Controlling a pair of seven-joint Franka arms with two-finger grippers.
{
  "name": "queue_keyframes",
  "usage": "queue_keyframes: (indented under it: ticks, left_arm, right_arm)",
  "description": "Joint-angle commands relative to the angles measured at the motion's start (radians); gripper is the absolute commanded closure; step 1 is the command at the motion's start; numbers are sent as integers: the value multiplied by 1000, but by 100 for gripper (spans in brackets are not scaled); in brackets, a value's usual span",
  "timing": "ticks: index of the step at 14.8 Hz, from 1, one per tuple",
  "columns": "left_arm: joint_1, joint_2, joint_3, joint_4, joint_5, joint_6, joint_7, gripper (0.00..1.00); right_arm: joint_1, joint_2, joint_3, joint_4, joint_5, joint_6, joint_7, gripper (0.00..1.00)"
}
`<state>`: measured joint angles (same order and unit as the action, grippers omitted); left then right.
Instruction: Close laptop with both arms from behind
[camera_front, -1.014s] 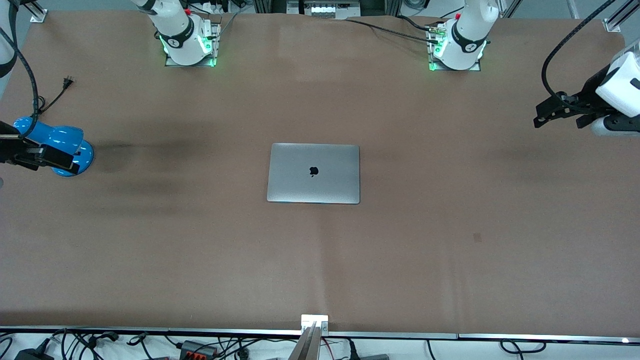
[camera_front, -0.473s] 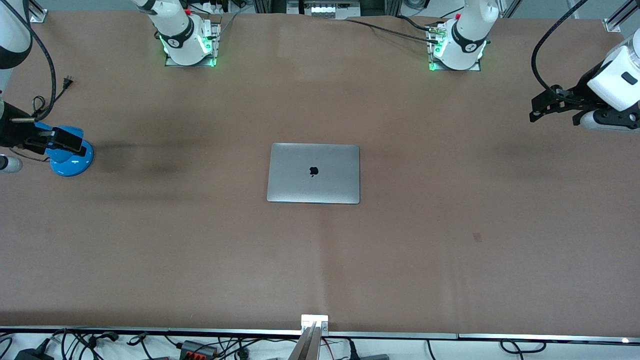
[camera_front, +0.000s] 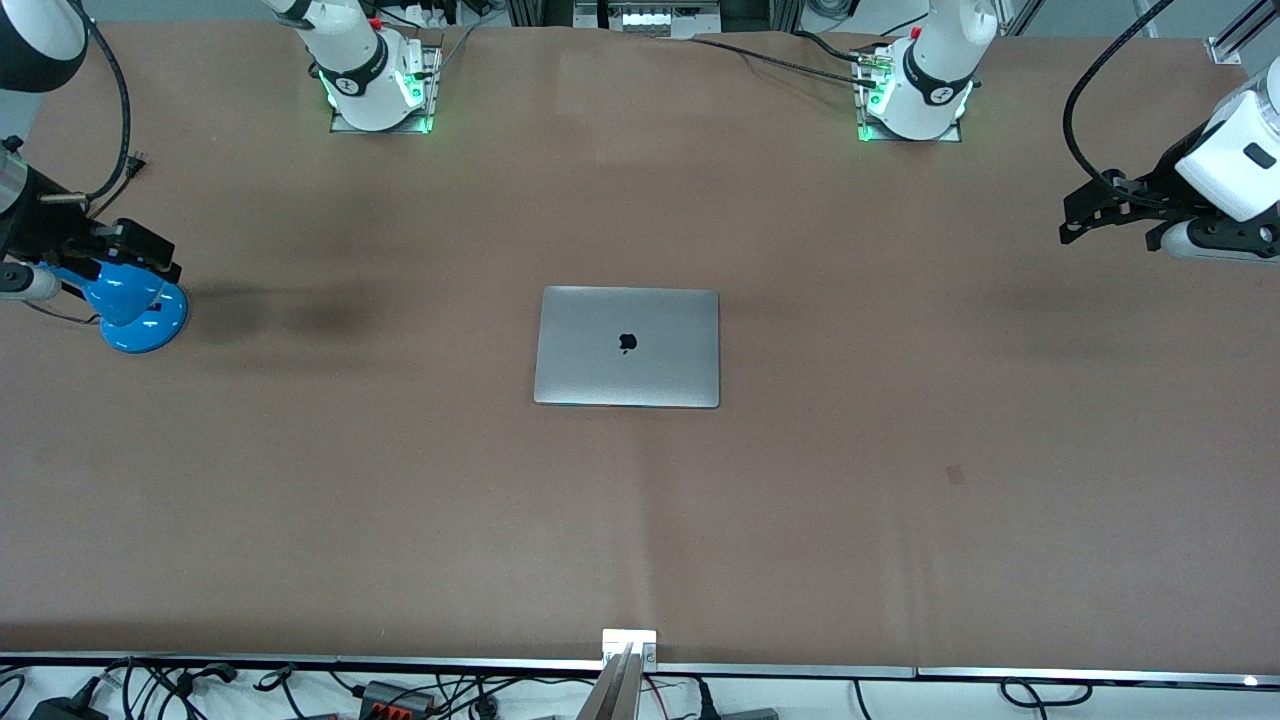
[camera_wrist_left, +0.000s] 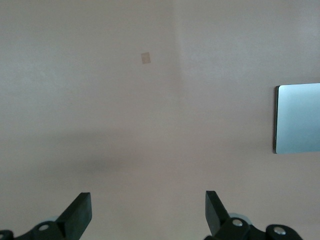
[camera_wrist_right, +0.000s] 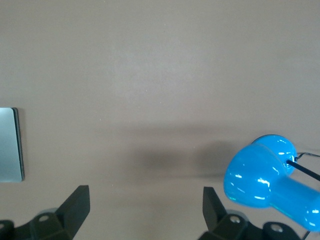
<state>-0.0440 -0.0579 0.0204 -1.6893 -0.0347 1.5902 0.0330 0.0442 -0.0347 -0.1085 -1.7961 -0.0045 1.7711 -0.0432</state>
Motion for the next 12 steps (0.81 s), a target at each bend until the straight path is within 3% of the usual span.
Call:
queue_keyframes:
  ticks: [1,12]
  left_arm:
    - [-7,10,1,30,10,-24,19,0]
    - [-7,10,0,31,12,-24,22,0]
  right_arm:
    - [-4,-59,10,-34,-12,-31,0,0]
    - [-4,-62,10,-22,-12,-75,-7,0]
